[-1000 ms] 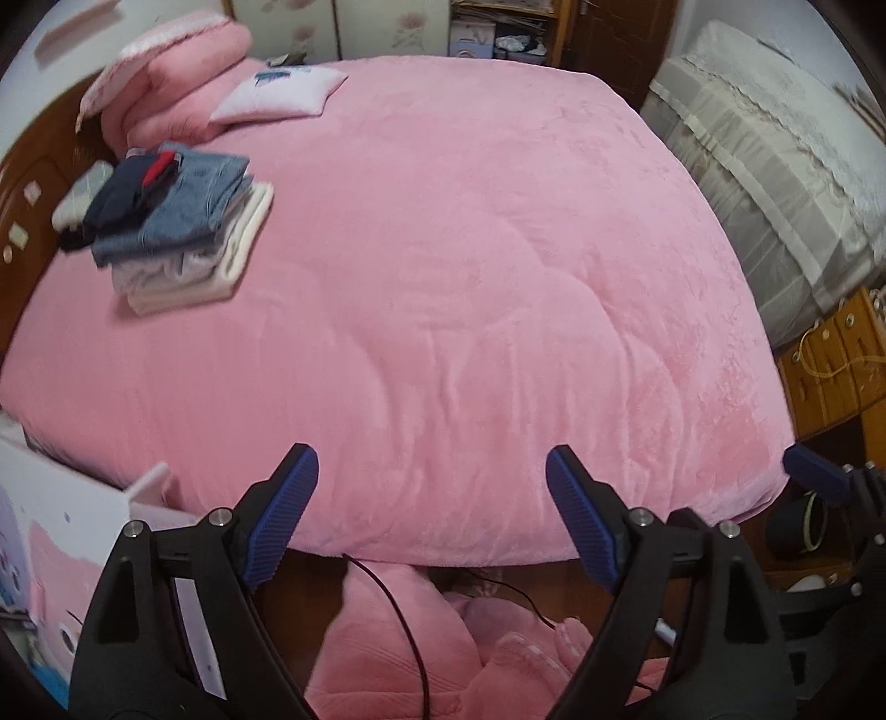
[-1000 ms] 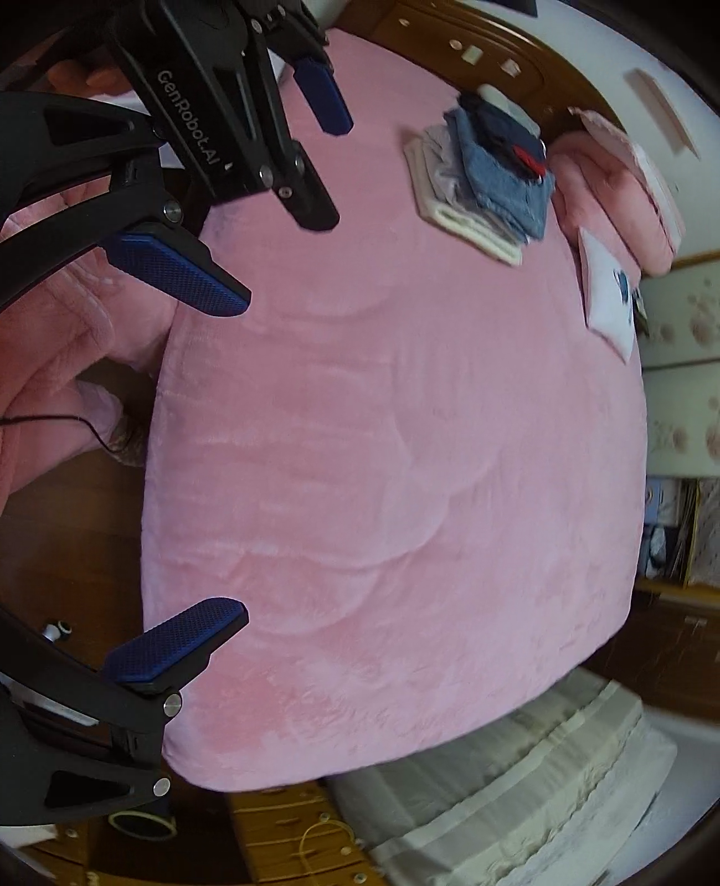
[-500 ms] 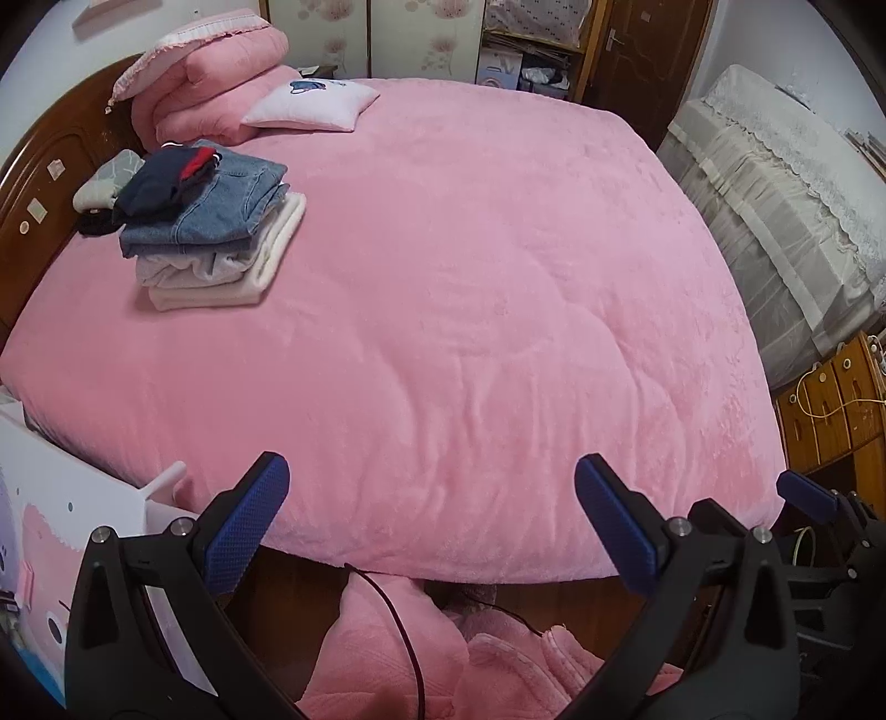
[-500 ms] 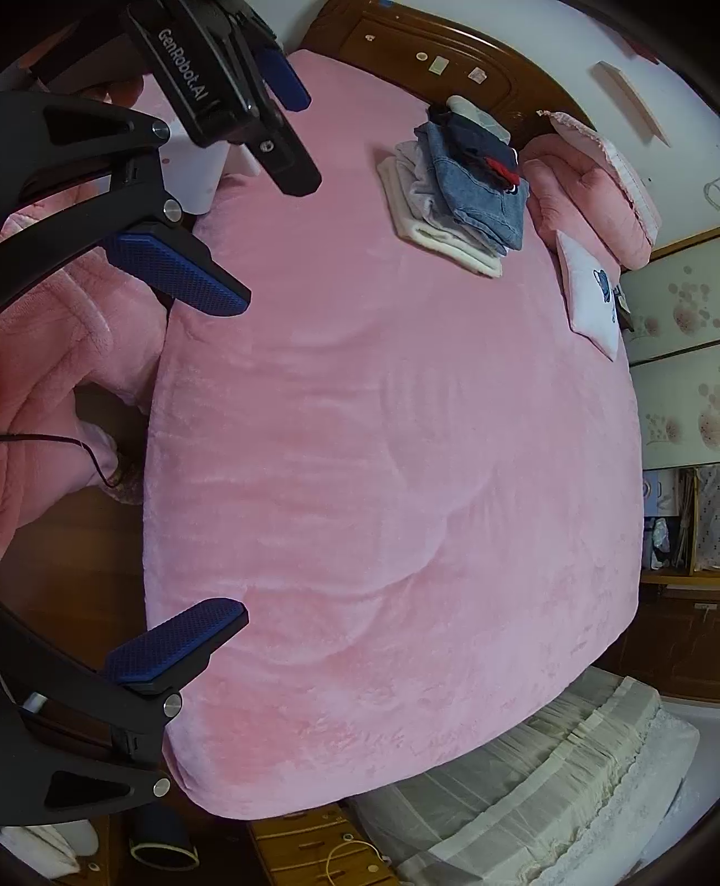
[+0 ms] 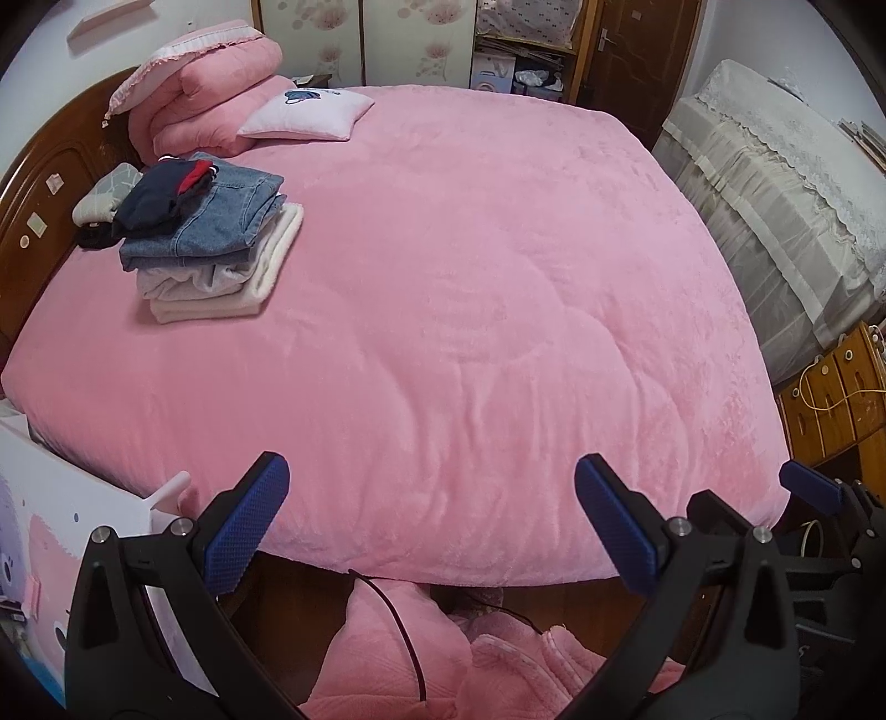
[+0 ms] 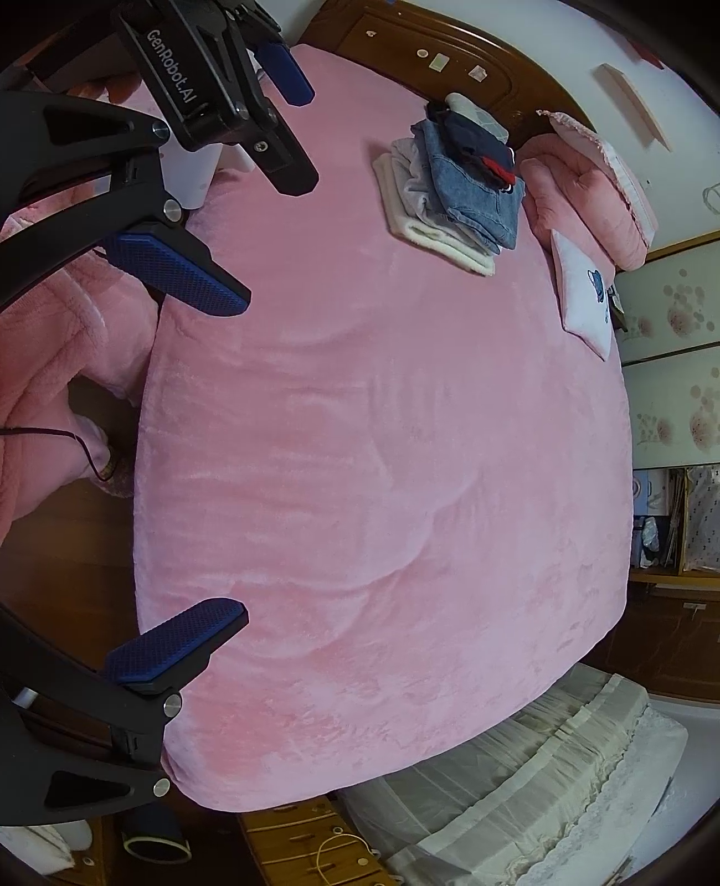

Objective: Fold large clothes

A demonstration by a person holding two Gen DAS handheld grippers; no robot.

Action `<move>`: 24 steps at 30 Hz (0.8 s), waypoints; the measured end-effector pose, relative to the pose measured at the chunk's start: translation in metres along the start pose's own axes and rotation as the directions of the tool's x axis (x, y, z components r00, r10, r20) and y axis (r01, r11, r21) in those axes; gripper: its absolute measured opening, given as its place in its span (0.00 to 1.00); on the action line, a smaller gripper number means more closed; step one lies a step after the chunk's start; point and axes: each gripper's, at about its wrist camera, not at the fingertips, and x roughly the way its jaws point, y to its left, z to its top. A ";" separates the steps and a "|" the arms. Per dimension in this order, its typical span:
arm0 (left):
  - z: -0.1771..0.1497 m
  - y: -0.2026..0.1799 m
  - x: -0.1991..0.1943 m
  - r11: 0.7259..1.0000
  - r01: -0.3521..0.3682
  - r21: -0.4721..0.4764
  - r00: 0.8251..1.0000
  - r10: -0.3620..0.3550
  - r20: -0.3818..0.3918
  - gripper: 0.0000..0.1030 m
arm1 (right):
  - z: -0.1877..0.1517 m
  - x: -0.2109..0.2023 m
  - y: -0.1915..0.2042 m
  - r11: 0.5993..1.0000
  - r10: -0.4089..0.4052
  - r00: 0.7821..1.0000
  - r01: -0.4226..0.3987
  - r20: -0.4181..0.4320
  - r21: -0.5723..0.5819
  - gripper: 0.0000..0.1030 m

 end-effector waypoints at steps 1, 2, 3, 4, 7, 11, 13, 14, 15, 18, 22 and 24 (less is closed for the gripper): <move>0.000 -0.001 0.000 1.000 -0.002 -0.002 1.000 0.002 0.001 0.99 | 0.001 0.000 -0.002 1.000 0.002 1.000 -0.002 -0.003 0.000 1.00; 0.000 -0.001 0.000 1.000 0.000 -0.001 1.000 0.000 0.001 0.99 | 0.002 -0.001 -0.005 1.000 0.004 1.000 -0.004 -0.004 0.001 1.00; 0.000 -0.001 0.000 1.000 -0.001 -0.001 1.000 0.001 0.001 0.99 | 0.003 -0.001 -0.005 1.000 0.003 1.000 -0.003 -0.003 0.000 1.00; 0.000 0.000 0.000 1.000 -0.001 0.002 1.000 0.001 0.000 0.99 | 0.003 -0.001 -0.005 1.000 0.003 1.000 -0.003 -0.002 -0.001 1.00; -0.001 -0.003 0.000 1.000 -0.004 0.003 1.000 0.004 0.000 0.99 | 0.002 -0.001 -0.006 1.000 0.002 1.000 -0.002 -0.004 0.003 1.00; -0.001 -0.007 -0.001 1.000 -0.008 0.005 1.000 0.008 0.003 0.99 | 0.001 0.001 -0.007 1.000 -0.001 1.000 0.001 -0.005 0.010 1.00; -0.001 -0.008 -0.001 1.000 -0.011 0.006 1.000 0.011 0.003 0.99 | 0.000 0.003 -0.009 1.000 -0.002 1.000 0.002 -0.005 0.015 1.00; -0.001 -0.008 -0.001 1.000 -0.010 0.007 1.000 0.010 0.003 0.99 | 0.000 0.003 -0.010 1.000 -0.003 1.000 0.003 -0.005 0.014 1.00; -0.002 -0.009 -0.001 1.000 -0.012 0.007 1.000 0.012 0.003 0.99 | -0.001 0.004 -0.011 1.000 -0.004 1.000 0.004 -0.006 0.017 1.00; -0.002 -0.010 -0.001 1.000 -0.015 0.008 1.000 0.015 0.003 0.99 | -0.002 0.006 -0.014 1.000 -0.008 1.000 0.008 -0.010 0.021 1.00; -0.001 -0.012 -0.001 1.000 -0.018 0.013 1.000 0.018 0.001 0.99 | -0.003 0.011 -0.014 1.000 -0.012 1.000 0.012 -0.014 0.027 1.00; -0.001 -0.012 -0.001 1.000 -0.017 0.013 1.000 0.017 -0.001 0.99 | -0.003 0.014 -0.015 0.999 -0.016 1.000 0.017 -0.016 0.029 1.00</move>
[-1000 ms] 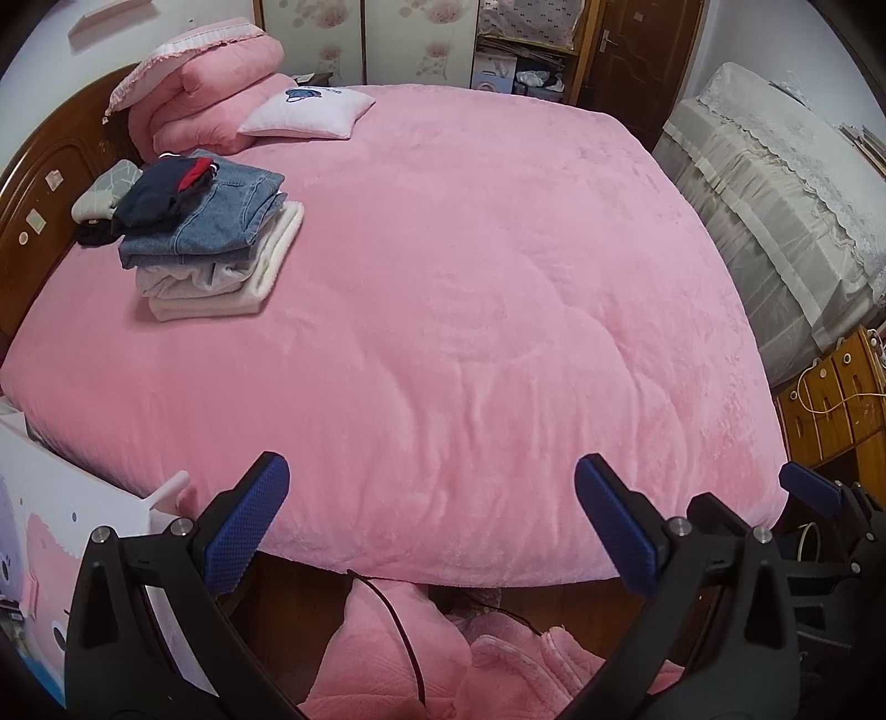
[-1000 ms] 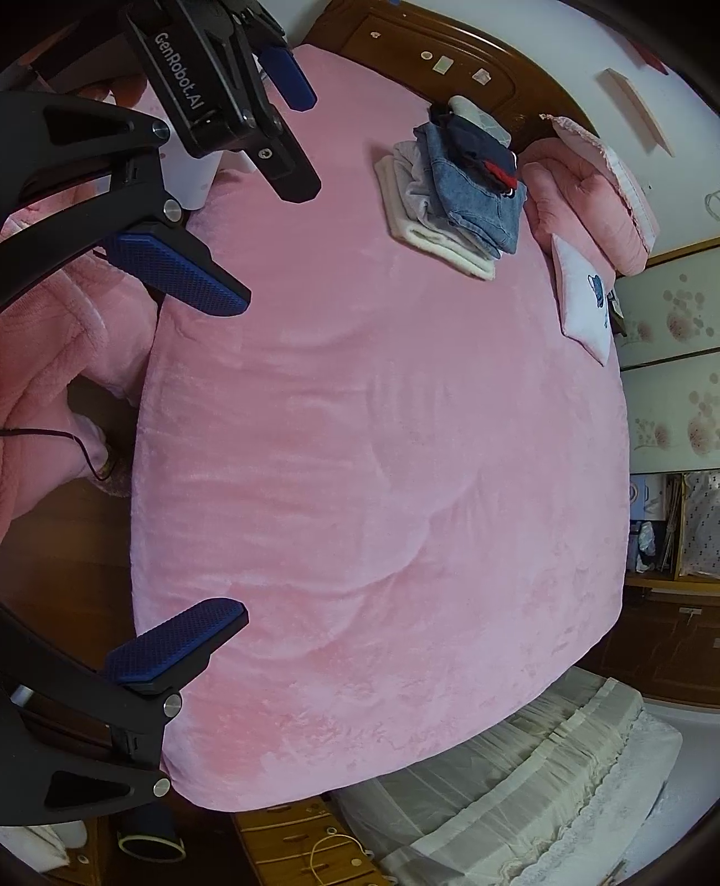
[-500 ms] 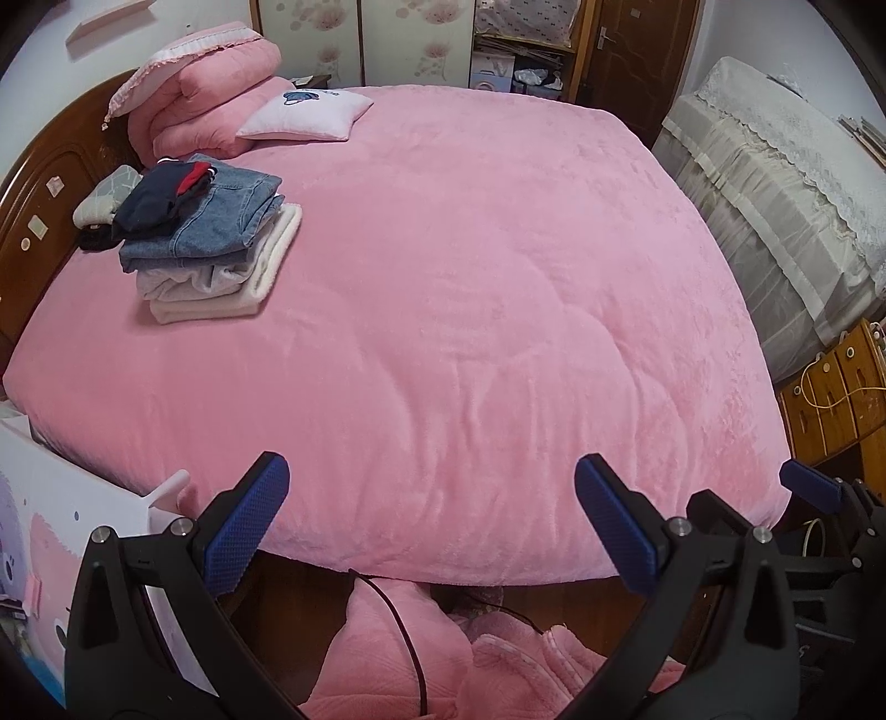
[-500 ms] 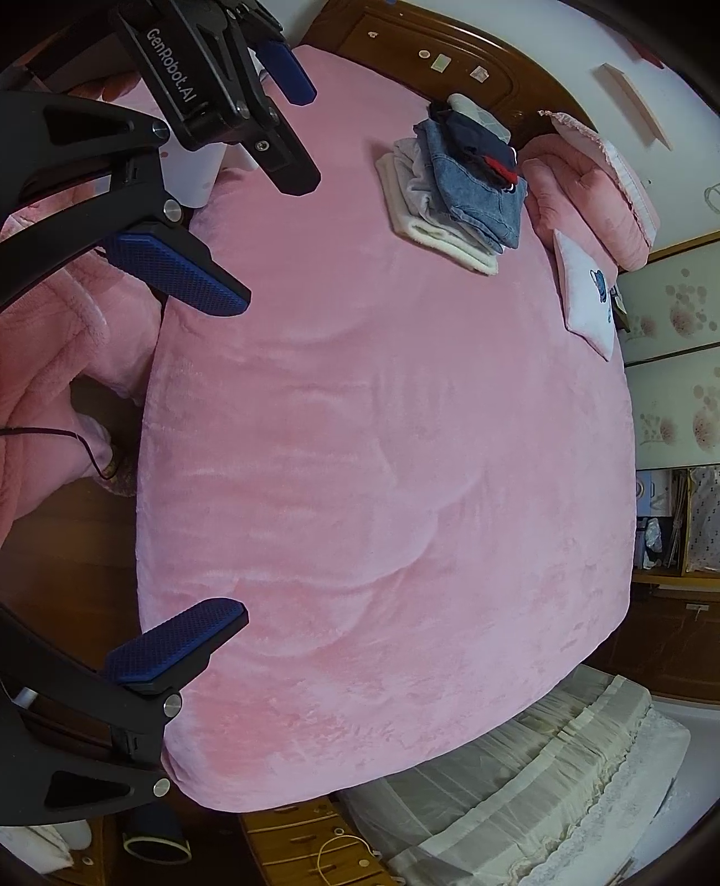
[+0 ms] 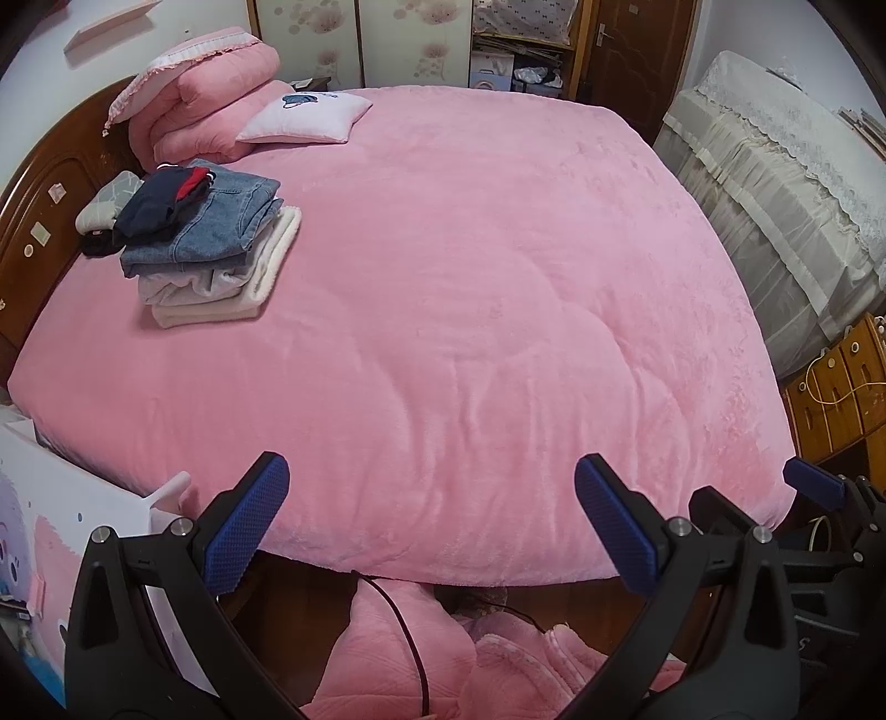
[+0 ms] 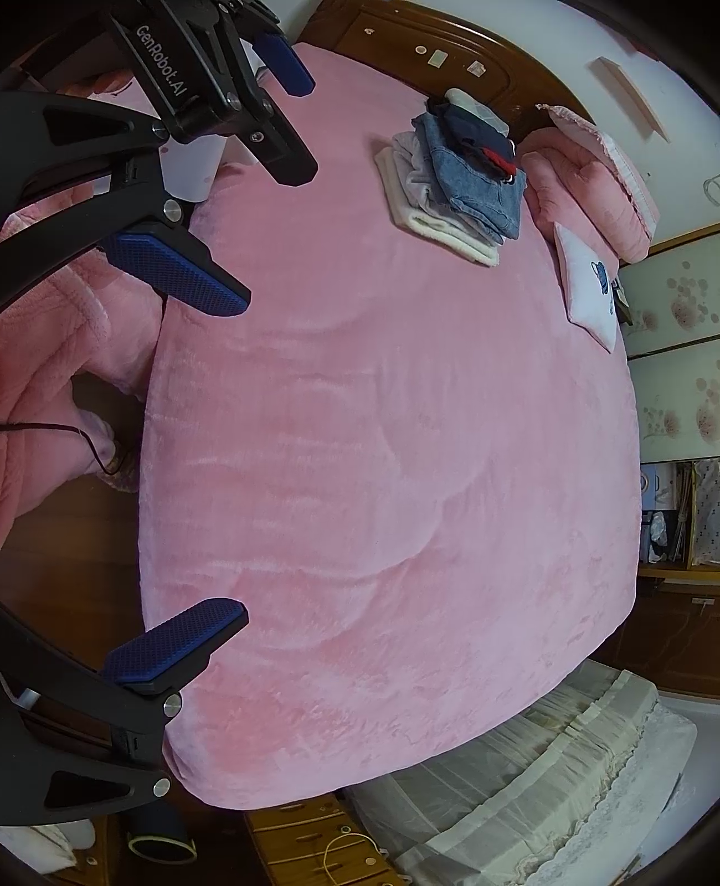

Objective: Fold large clothes

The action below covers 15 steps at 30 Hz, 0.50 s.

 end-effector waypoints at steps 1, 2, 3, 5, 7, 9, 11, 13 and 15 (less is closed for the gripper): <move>0.001 0.000 0.000 1.000 0.001 0.003 1.000 -0.001 -0.002 0.99 | 0.000 0.001 0.000 1.000 -0.001 1.000 0.001 -0.001 0.001 1.00; 0.002 0.000 0.000 1.000 0.000 0.006 1.000 0.000 -0.004 0.99 | 0.000 0.003 -0.001 1.000 -0.002 1.000 0.002 -0.003 0.002 1.00; 0.003 0.000 0.001 1.000 0.001 0.009 1.000 -0.001 -0.005 0.99 | -0.001 0.004 0.000 1.000 -0.004 1.000 0.004 -0.005 0.004 1.00; 0.003 0.000 0.001 1.000 0.000 0.009 1.000 0.000 -0.005 0.99 | -0.001 0.007 -0.001 1.000 -0.005 1.000 0.005 -0.008 0.007 1.00; 0.003 -0.001 0.001 1.000 -0.001 0.010 1.000 0.001 -0.005 0.99 | -0.001 0.010 -0.002 1.000 -0.006 1.000 0.007 -0.010 0.010 1.00; 0.004 -0.001 0.001 1.000 -0.001 0.012 1.000 0.001 -0.004 0.99 | -0.001 0.013 -0.002 1.000 -0.008 1.000 0.008 -0.012 0.012 1.00; 0.006 0.002 0.002 1.000 -0.002 0.021 1.000 0.002 -0.003 0.99 | 0.000 0.015 -0.002 1.000 -0.009 1.000 0.010 -0.012 0.012 1.00; 0.007 0.003 0.003 1.000 -0.001 0.029 1.000 0.001 -0.003 0.99 | 0.000 0.016 -0.003 1.000 -0.010 1.000 0.010 -0.012 0.011 1.00; 0.009 0.003 0.004 0.999 0.000 0.035 1.000 0.000 -0.004 0.99 | 0.000 0.018 -0.003 1.000 -0.011 1.000 0.011 -0.014 0.012 1.00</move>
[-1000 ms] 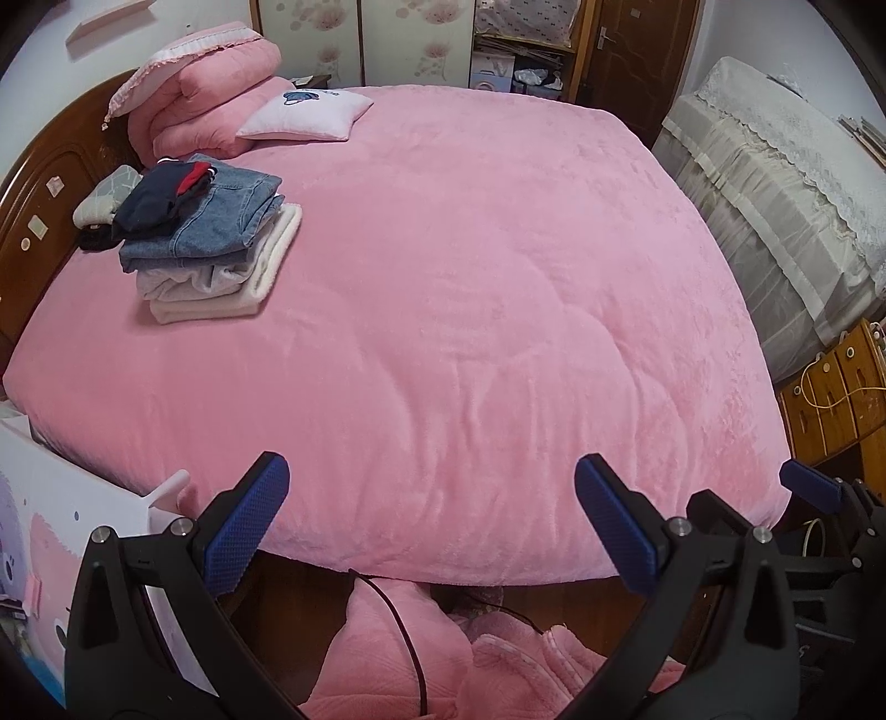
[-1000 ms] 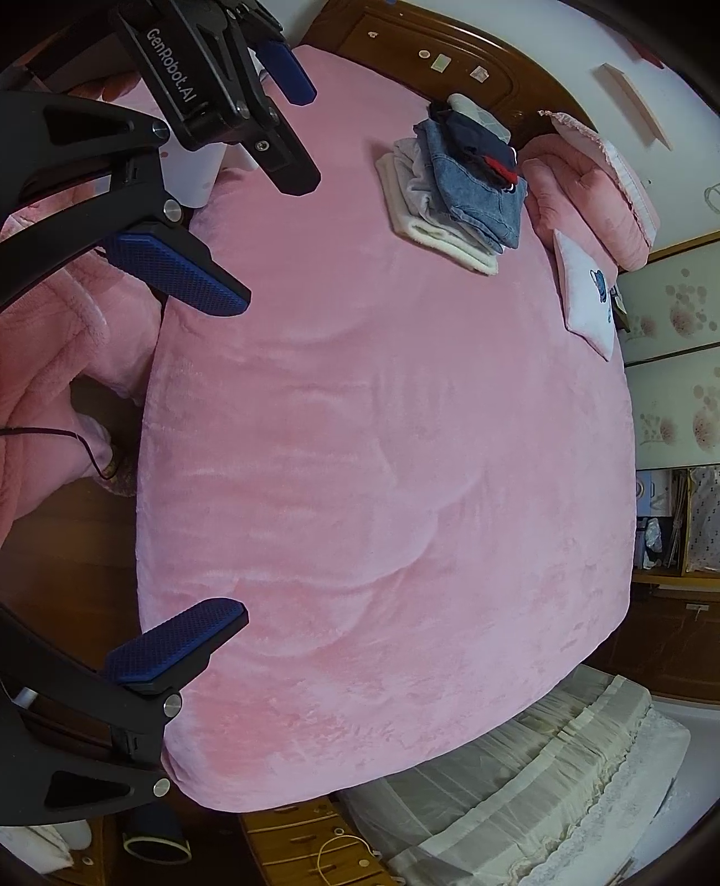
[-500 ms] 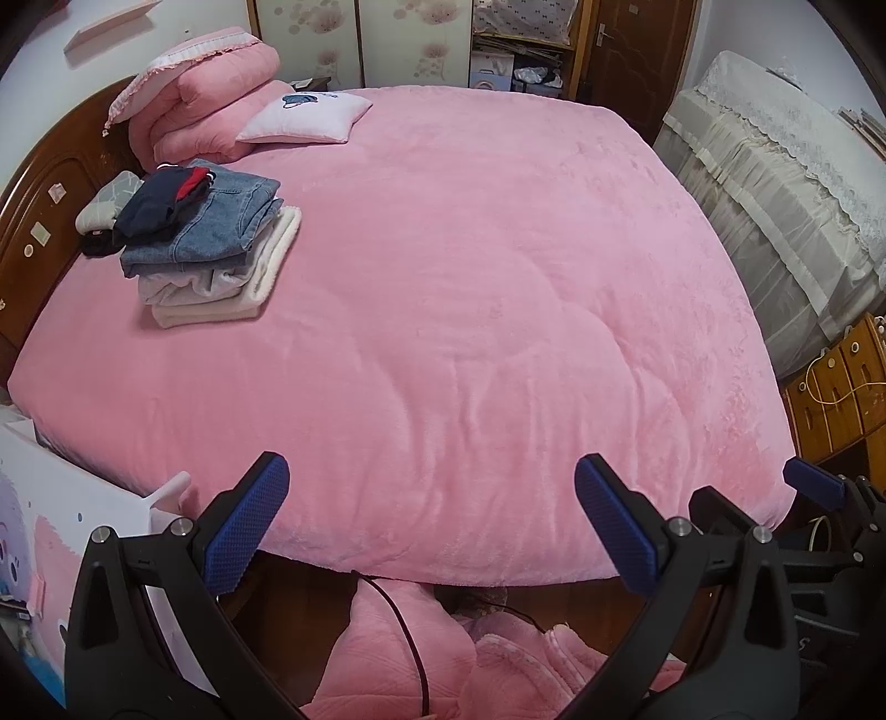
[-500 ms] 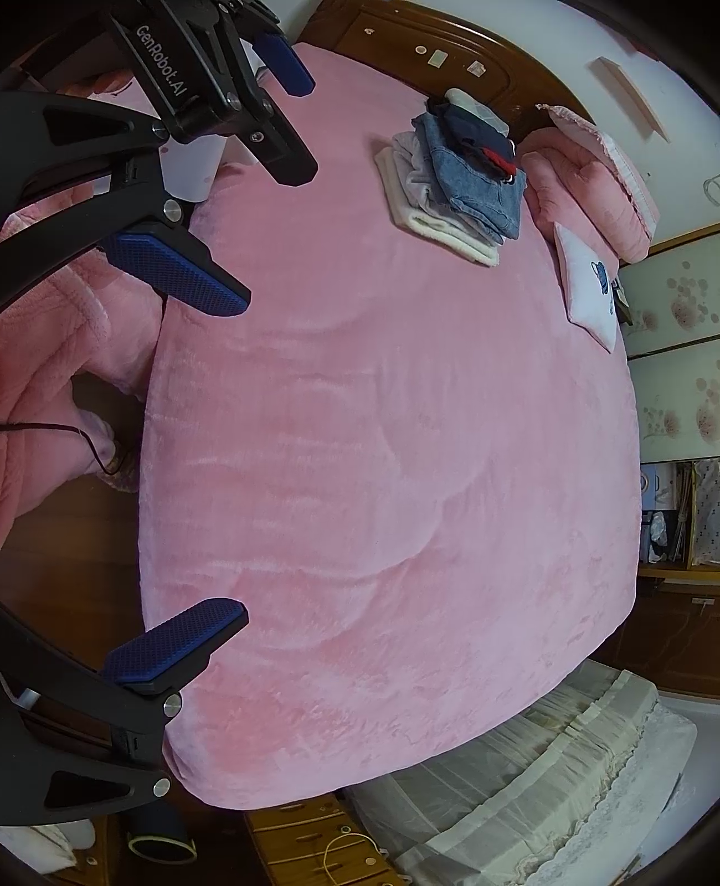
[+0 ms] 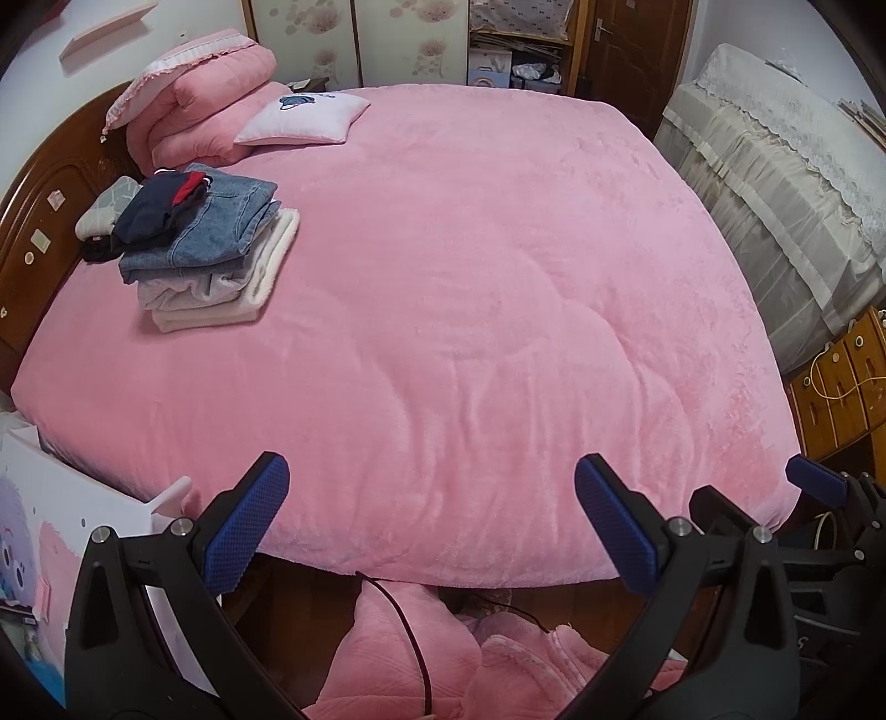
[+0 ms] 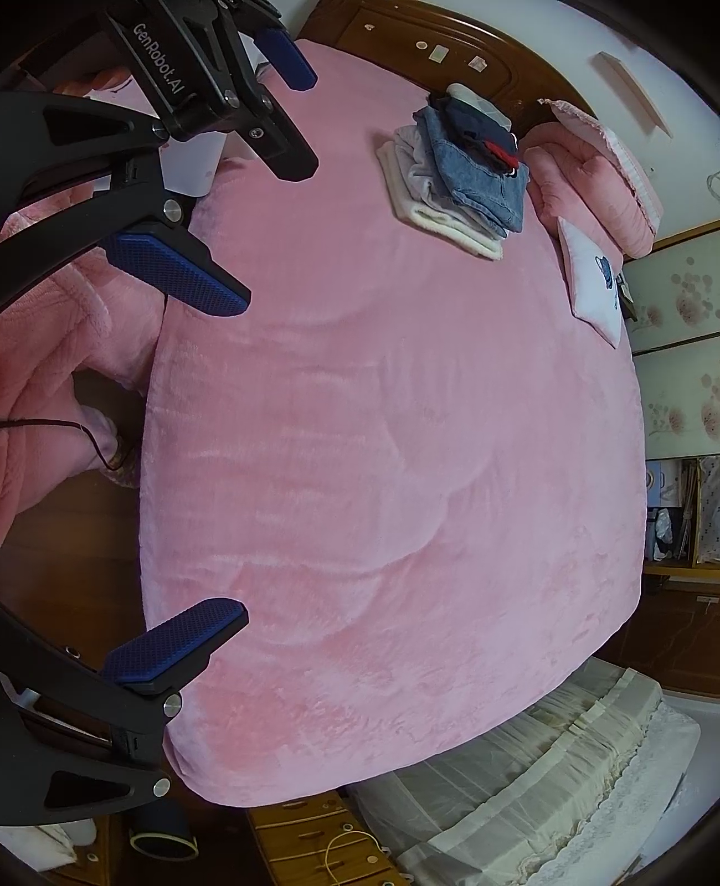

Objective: Fold large clothes

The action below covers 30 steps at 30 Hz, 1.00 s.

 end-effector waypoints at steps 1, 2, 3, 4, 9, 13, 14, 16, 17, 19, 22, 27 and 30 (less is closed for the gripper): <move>0.000 0.000 0.001 1.000 0.000 0.001 1.000 0.000 -0.001 0.99 | 0.000 0.002 0.000 1.000 -0.002 1.000 0.002 -0.002 0.000 1.00; 0.001 0.000 0.001 1.000 0.000 0.001 1.000 0.000 -0.002 0.99 | 0.000 0.003 0.000 1.000 -0.002 1.000 0.002 -0.003 0.001 1.00; 0.001 -0.001 0.001 1.000 0.001 0.002 1.000 -0.001 -0.001 0.99 | 0.000 0.004 0.000 1.000 -0.003 1.000 0.003 -0.003 0.003 1.00; 0.001 -0.001 0.001 1.000 0.001 0.002 1.000 -0.001 -0.001 0.99 | -0.001 0.005 0.000 1.000 -0.004 1.000 0.004 -0.004 0.004 1.00; 0.003 0.000 0.005 1.000 0.002 0.012 1.000 -0.002 -0.006 0.99 | 0.000 0.007 -0.001 1.000 -0.006 1.000 0.006 -0.005 0.006 1.00; 0.005 0.000 0.007 1.000 0.001 0.015 1.000 -0.001 -0.007 0.99 | 0.001 0.009 -0.002 1.000 -0.006 1.000 0.006 -0.008 0.008 1.00; 0.005 0.000 0.007 1.000 0.002 0.015 1.000 -0.002 -0.007 0.99 | 0.001 0.011 -0.003 1.000 -0.007 1.000 0.007 -0.009 0.008 1.00; 0.005 0.001 0.008 1.000 0.001 0.016 1.000 -0.001 -0.006 0.99 | 0.003 0.013 -0.004 1.000 -0.008 1.000 0.008 -0.010 0.009 1.00; 0.006 0.001 0.008 1.000 0.001 0.018 1.000 -0.001 -0.006 0.99 | 0.003 0.014 -0.004 1.000 -0.008 1.000 0.008 -0.010 0.008 1.00; 0.007 0.001 0.011 1.000 0.000 0.020 1.000 0.000 -0.007 0.99 | 0.004 0.015 -0.005 1.000 -0.008 1.000 0.008 -0.012 0.007 1.00; 0.007 0.001 0.011 1.000 -0.002 0.022 1.000 0.002 -0.008 0.99 | 0.007 0.019 -0.007 1.000 -0.009 1.000 0.009 -0.016 0.005 1.00; 0.014 0.003 0.016 1.000 -0.006 0.030 1.000 0.007 -0.010 0.99 | 0.012 0.024 -0.011 1.000 -0.009 1.000 0.009 -0.019 0.005 1.00; 0.015 0.002 0.015 1.000 -0.006 0.030 1.000 0.006 -0.010 0.99 | 0.012 0.025 -0.011 1.000 -0.009 1.000 0.009 -0.020 0.006 1.00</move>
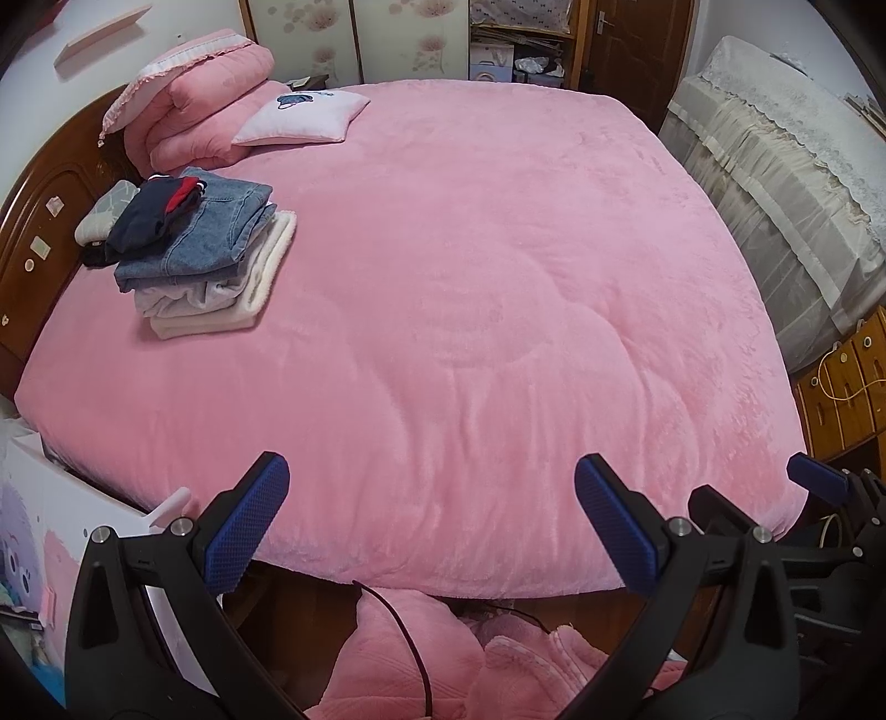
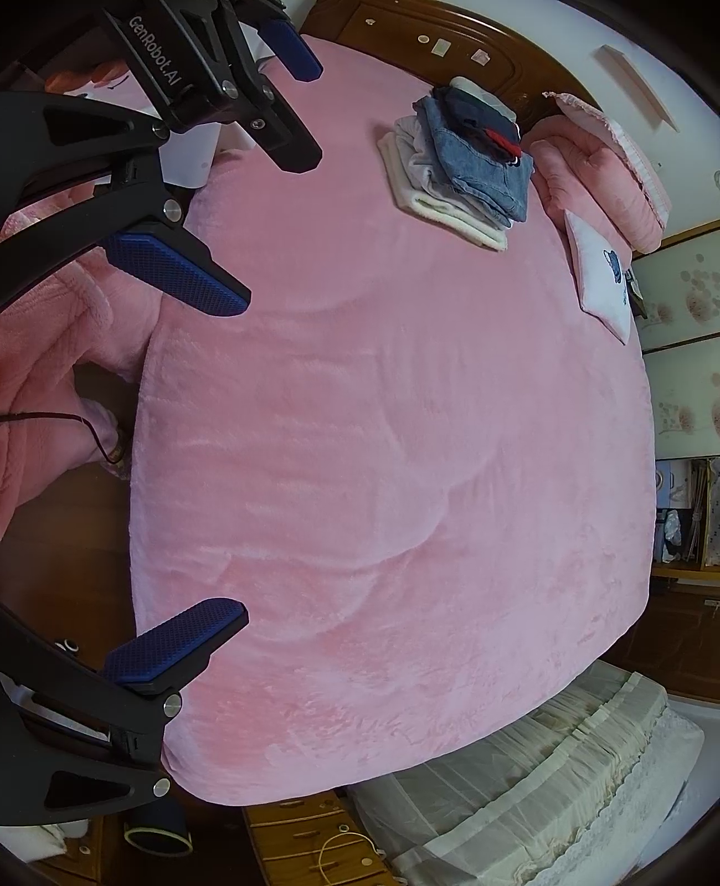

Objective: Fold large clothes

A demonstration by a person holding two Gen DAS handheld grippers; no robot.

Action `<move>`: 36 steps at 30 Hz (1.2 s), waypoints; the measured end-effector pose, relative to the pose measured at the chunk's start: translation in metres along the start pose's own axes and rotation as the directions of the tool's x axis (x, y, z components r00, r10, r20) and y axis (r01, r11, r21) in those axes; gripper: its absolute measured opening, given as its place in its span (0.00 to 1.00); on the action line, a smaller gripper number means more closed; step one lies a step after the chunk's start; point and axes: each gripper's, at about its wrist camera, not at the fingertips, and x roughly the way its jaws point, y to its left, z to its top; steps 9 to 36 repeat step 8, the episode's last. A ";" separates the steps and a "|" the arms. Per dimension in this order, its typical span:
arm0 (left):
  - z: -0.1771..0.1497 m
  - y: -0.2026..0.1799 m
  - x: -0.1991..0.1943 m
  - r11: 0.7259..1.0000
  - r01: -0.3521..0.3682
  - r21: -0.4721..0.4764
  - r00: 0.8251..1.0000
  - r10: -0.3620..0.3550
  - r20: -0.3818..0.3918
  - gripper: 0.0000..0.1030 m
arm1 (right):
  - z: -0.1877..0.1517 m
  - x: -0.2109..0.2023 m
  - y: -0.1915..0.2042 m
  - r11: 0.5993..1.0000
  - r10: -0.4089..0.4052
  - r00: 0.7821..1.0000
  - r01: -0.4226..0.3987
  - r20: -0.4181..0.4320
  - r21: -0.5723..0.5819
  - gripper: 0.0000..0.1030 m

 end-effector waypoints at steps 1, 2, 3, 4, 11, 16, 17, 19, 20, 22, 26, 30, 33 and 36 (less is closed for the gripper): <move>0.000 0.000 0.000 1.000 0.001 0.000 1.000 -0.001 0.000 0.99 | 0.002 0.002 -0.002 1.000 0.001 1.000 -0.001 -0.002 -0.001 1.00; 0.003 0.000 0.002 1.000 0.001 0.003 1.000 -0.001 0.000 0.99 | 0.003 0.003 -0.003 1.000 0.002 1.000 -0.002 -0.004 -0.002 1.00; 0.003 0.000 0.002 1.000 0.001 0.003 1.000 -0.001 0.000 0.99 | 0.007 0.005 -0.006 1.000 0.002 1.000 -0.002 -0.006 -0.004 1.00; 0.003 0.001 0.002 1.000 -0.002 0.003 1.000 0.002 0.000 0.99 | 0.007 0.007 -0.008 1.000 0.002 1.000 -0.002 -0.007 -0.004 1.00; 0.007 -0.001 0.005 1.000 -0.004 0.004 1.000 0.004 -0.002 0.99 | 0.015 0.013 -0.015 1.000 0.005 1.000 -0.005 -0.012 -0.010 1.00; 0.007 -0.001 0.005 1.000 -0.004 0.004 1.000 0.004 -0.002 0.99 | 0.015 0.013 -0.015 1.000 0.005 1.000 -0.005 -0.012 -0.010 1.00; 0.007 -0.001 0.005 1.000 -0.004 0.004 1.000 0.004 -0.002 0.99 | 0.015 0.013 -0.015 1.000 0.005 1.000 -0.005 -0.012 -0.010 1.00; 0.007 -0.001 0.005 1.000 -0.004 0.004 1.000 0.004 -0.002 0.99 | 0.015 0.013 -0.015 1.000 0.005 1.000 -0.005 -0.012 -0.010 1.00; 0.007 -0.001 0.005 1.000 -0.004 0.004 1.000 0.004 -0.002 0.99 | 0.015 0.013 -0.015 1.000 0.005 1.000 -0.005 -0.012 -0.010 1.00; 0.007 -0.001 0.005 1.000 -0.004 0.004 1.000 0.004 -0.002 0.99 | 0.015 0.013 -0.015 1.000 0.005 1.000 -0.005 -0.012 -0.010 1.00; 0.007 -0.001 0.005 1.000 -0.004 0.004 1.000 0.004 -0.002 0.99 | 0.015 0.013 -0.015 1.000 0.005 1.000 -0.005 -0.012 -0.010 1.00; 0.007 -0.001 0.005 1.000 -0.004 0.004 1.000 0.004 -0.002 0.99 | 0.015 0.013 -0.015 1.000 0.005 1.000 -0.005 -0.012 -0.010 1.00; 0.007 -0.001 0.005 1.000 -0.004 0.004 1.000 0.004 -0.002 0.99 | 0.015 0.013 -0.015 1.000 0.005 1.000 -0.005 -0.012 -0.010 1.00; 0.007 -0.001 0.005 1.000 -0.004 0.004 1.000 0.004 -0.002 0.99 | 0.015 0.013 -0.015 1.000 0.005 1.000 -0.005 -0.012 -0.010 1.00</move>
